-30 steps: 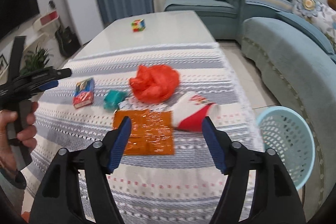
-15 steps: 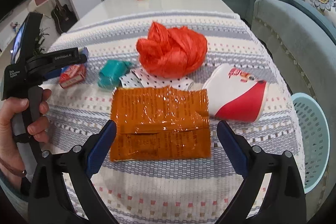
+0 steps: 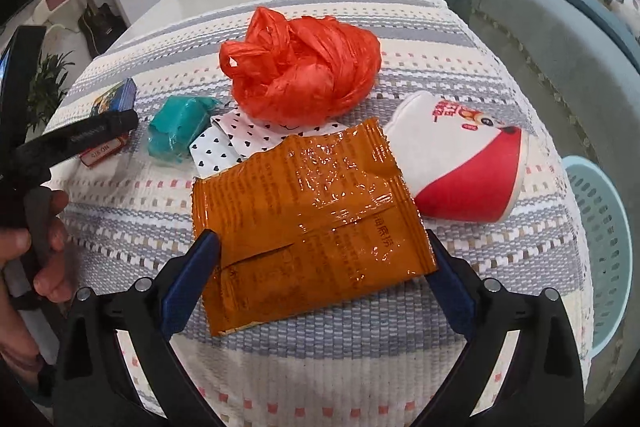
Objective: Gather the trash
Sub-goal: 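Move the right tool over the orange snack wrapper and close on it, then carry the wrapper to the blue basket with the right tool while the left tool holds the tiger card box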
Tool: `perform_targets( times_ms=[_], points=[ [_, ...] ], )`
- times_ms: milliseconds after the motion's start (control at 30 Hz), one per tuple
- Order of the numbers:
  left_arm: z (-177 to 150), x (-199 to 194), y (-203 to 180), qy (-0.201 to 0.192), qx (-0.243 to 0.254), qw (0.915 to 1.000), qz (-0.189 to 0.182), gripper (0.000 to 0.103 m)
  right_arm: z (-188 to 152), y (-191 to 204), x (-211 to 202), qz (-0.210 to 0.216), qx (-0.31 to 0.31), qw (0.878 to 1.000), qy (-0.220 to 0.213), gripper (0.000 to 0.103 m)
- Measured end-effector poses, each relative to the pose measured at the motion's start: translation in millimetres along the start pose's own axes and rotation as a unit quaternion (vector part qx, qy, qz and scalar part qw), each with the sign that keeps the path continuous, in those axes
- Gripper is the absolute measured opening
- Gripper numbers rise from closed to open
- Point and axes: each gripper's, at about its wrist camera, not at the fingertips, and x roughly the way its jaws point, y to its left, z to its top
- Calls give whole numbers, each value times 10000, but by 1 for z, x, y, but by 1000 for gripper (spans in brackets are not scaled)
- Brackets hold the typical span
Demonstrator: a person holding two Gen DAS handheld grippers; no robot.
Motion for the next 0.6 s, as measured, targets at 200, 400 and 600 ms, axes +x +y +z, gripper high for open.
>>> perform_targets(
  times_ms=[200, 400, 600],
  points=[
    [-3, -5, 0, -100, 90, 9998, -148, 66, -2, 11, -6, -108, -245, 9994, -199, 50],
    [-9, -13, 8, -182, -5, 9984, -533, 64, -5, 8, -10, 200, -277, 9991, -251, 22],
    [-22, -37, 24, -405, -127, 9936, -1042, 64, -12, 9, -34, 287, -452, 9970, -567, 10]
  ],
)
